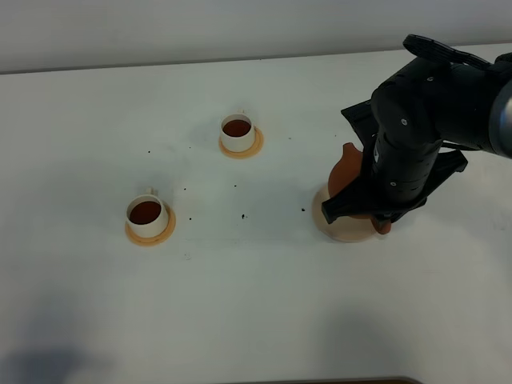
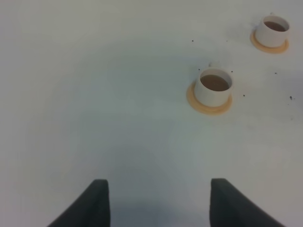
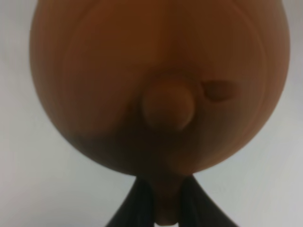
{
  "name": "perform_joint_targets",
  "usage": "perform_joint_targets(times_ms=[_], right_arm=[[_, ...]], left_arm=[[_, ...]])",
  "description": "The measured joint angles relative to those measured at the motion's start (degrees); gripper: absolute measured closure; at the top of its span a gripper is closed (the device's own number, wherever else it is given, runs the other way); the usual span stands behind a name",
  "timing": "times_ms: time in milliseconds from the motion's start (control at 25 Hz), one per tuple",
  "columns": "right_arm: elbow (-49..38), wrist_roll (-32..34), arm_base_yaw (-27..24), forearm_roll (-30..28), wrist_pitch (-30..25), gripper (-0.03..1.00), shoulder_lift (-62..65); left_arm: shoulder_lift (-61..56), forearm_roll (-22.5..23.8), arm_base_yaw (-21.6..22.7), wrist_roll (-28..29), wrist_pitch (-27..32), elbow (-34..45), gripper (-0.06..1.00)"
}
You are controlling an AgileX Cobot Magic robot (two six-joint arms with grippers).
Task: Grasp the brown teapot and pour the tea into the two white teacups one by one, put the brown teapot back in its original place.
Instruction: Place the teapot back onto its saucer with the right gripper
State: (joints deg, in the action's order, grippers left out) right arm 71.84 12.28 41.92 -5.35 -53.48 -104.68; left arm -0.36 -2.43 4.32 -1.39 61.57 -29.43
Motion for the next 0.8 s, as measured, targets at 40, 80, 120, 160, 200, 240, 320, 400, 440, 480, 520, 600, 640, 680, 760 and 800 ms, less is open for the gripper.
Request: perform_joint_targets(times_ms=[40,80,120,160,200,240,320,400,440,480,520,600,640,680,760,800], right_arm=[[-0.1,0.0,-0.2,0.2,1.3,0.88,-0.3],[-0.1,0.0,-0.3,0.4,2.3,0.88,-0.6],[-0.1,0.0,-0.4,0.7,3.7,0.88,-1.2],[-0.1,0.0,-0.5,0.9,4.8,0.88,-1.8],[-0.1,0.0,-0.5,1.1,5.6,0.88,-2.5],[-0.1,0.0,-0.5,1.3,6.2,0.88,-3.3],[-0.1,0.1,-0.5,1.4,6.6,0.88,-4.9],[-0.1,0.1,-0.5,1.5,6.7,0.88,-6.4],[-0.2,0.1,-0.5,1.7,6.7,0.88,-6.8],[-0.2,0.1,-0.5,2.0,6.7,0.88,-6.8],[-0.2,0.1,-0.5,2.5,6.7,0.88,-6.8],[-0.2,-0.1,-0.5,3.2,6.9,0.88,-6.8],[-0.2,-0.3,-0.5,3.5,7.0,0.88,-6.8],[-0.4,-0.3,-0.5,3.7,7.1,0.88,-6.8],[-1.0,-0.3,-0.5,4.1,7.7,0.88,-6.8],[-1.3,-0.4,-0.5,4.2,8.1,0.88,-6.8]], left_arm=[[0.0,0.0,0.0,0.0,0.0,0.0,0.47],[0.0,0.0,0.0,0.0,0.0,0.0,0.47],[0.0,0.0,0.0,0.0,0.0,0.0,0.47],[0.0,0.0,0.0,0.0,0.0,0.0,0.47],[0.0,0.0,0.0,0.0,0.0,0.0,0.47],[0.0,0.0,0.0,0.0,0.0,0.0,0.47],[0.0,0.0,0.0,0.0,0.0,0.0,0.47],[0.0,0.0,0.0,0.0,0.0,0.0,0.47],[0.0,0.0,0.0,0.0,0.0,0.0,0.47],[0.0,0.0,0.0,0.0,0.0,0.0,0.47],[0.0,0.0,0.0,0.0,0.0,0.0,0.47],[0.0,0.0,0.0,0.0,0.0,0.0,0.47],[0.0,0.0,0.0,0.0,0.0,0.0,0.47],[0.0,0.0,0.0,0.0,0.0,0.0,0.47],[0.0,0.0,0.0,0.0,0.0,0.0,0.47],[0.0,0.0,0.0,0.0,0.0,0.0,0.47]])
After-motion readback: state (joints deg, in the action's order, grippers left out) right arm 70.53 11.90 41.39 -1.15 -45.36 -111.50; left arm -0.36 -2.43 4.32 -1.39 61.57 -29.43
